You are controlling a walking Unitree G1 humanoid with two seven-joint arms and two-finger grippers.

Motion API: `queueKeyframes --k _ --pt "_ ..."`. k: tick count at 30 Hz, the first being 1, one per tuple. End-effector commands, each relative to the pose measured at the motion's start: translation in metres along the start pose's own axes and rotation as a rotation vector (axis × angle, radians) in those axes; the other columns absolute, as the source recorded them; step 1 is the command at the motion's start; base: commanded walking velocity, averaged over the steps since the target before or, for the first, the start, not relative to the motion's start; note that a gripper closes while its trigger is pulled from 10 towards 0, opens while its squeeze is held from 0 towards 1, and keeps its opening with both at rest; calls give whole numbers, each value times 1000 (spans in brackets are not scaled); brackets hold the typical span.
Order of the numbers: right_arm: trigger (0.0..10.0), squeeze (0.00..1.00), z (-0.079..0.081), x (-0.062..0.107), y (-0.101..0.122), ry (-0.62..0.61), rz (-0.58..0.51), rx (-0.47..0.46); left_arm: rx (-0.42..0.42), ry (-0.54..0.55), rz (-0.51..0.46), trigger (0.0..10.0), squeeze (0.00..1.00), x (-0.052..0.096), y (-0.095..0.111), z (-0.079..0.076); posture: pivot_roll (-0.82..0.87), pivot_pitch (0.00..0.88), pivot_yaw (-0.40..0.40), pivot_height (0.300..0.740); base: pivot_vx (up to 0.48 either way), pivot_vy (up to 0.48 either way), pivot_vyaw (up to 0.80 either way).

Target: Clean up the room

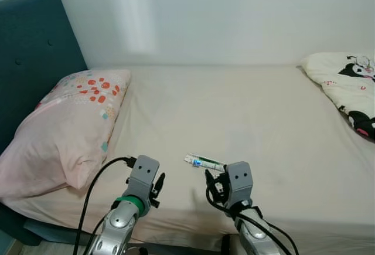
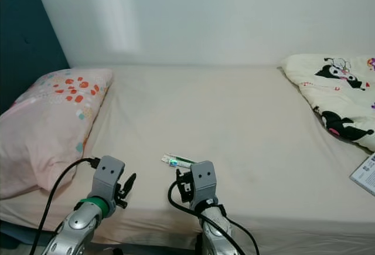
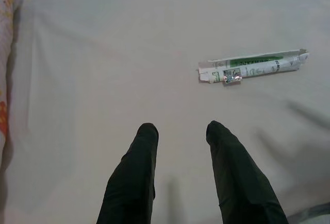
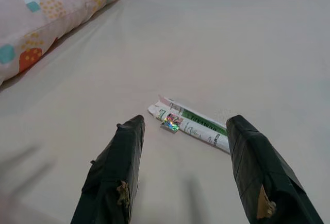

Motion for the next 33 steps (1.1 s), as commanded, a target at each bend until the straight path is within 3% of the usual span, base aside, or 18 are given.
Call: queueKeyframes --k 1,7,11,17,31,32,33 --pt "10000 0 0 -1 -2 4 19 20 -11 -2 13 10000 0 1 -2 2 -80 49 110 595 0 0 0" --pt "10000 0 -10 -8 6 -21 16 61 -2 7 15 10000 0 2 -1 6 -83 85 122 595 0 0 0" --pt "10000 0 -26 -17 17 -62 23 88 -2 20 21 10000 0 6 -2 15 -77 121 127 595 0 0 0" --pt "10000 0 -50 -27 34 -85 53 151 0 72 41 10000 0 22 -7 35 -46 188 120 595 0 0 0" --pt "10000 0 -50 -37 44 8 87 244 -18 99 75 10000 0 52 -8 53 11 279 144 595 0 0 0" --pt "10000 549 -50 -38 45 14 89 267 -18 100 76 10000 0 54 -8 54 13 282 144 595 0 0 0" --pt "10000 1000 -51 -39 49 11 88 315 -19 101 77 10000 0 57 -6 55 23 299 146 595 0 0 0"
Point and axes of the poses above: a point about 5 cm out from each wrist's last joint towards the gripper, its own x axis pointing back from the gripper into the wrist, its own y axis along the axis of the wrist's last joint, z = x × y, the point moved 3 cm from there along -x, pointing out of the wrist towards the gripper, and after that the axes turned 14 degrees about -x, right-handed, at the moved point
